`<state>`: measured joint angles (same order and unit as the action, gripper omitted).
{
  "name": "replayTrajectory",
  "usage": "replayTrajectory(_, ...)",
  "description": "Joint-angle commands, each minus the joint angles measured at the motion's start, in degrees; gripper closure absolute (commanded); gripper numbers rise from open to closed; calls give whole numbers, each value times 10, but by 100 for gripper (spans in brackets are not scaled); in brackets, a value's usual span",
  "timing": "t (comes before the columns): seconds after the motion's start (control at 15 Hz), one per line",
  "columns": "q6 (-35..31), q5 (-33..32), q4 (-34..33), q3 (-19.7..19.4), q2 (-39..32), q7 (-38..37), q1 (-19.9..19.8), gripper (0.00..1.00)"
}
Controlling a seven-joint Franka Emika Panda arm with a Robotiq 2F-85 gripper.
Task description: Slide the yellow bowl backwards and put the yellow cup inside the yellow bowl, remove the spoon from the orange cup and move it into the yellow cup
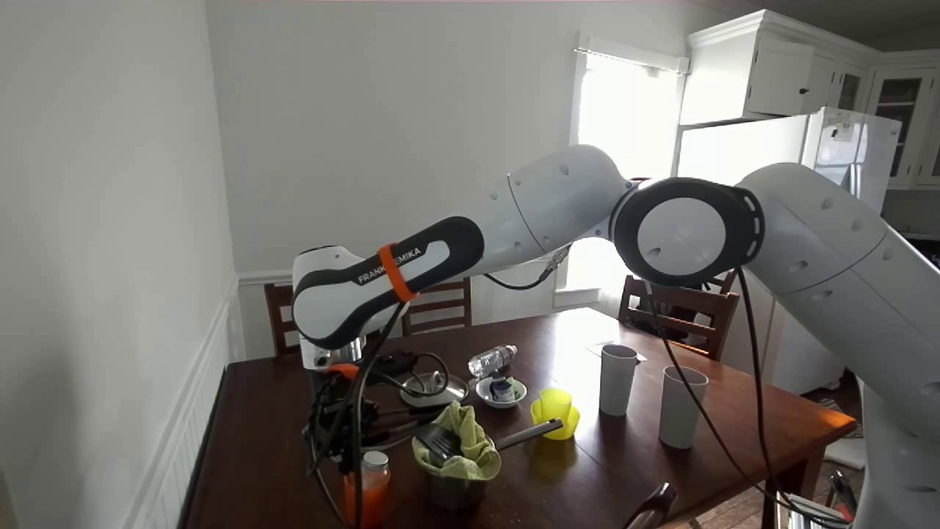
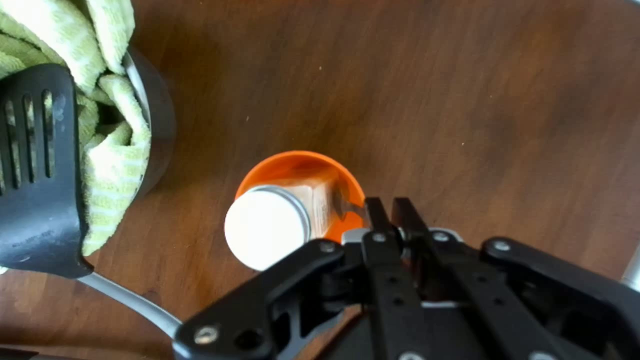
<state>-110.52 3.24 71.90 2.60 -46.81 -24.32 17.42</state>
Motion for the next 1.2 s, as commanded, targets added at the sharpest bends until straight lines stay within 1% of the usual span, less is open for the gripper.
replayTrajectory(0.0,31,-15,-37,-4,-18,-4,4,100)
replayTrajectory(0.07,38,-17,-42,-5,-18,-4,4,99)
replayTrajectory(0.6,74,-30,-80,-8,-32,-3,9,99)
replayTrajectory(1.13,116,-54,-137,-11,-62,0,18,99)
